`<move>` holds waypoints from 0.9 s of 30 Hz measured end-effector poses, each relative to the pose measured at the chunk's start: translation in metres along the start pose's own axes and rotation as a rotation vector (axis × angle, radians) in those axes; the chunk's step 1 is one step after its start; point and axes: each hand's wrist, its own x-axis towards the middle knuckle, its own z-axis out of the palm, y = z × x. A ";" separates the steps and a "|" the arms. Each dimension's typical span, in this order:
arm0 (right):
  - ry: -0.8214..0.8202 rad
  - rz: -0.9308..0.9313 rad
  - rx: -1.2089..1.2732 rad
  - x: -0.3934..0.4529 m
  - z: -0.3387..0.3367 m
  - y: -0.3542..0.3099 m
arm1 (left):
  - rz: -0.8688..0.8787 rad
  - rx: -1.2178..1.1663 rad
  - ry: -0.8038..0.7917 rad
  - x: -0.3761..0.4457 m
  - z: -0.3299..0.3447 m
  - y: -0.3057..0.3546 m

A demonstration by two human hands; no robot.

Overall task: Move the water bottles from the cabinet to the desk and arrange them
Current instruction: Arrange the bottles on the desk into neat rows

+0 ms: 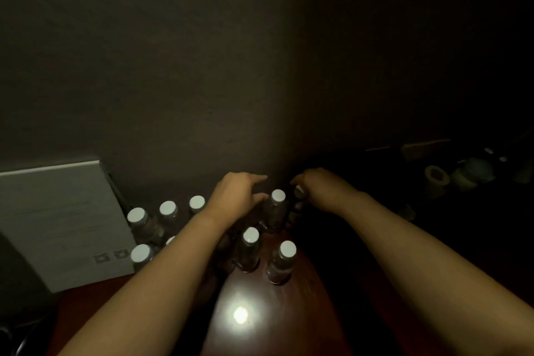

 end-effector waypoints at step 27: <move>-0.089 -0.345 0.023 0.005 0.089 -0.218 | -0.417 -0.117 0.099 -0.169 -0.031 -0.139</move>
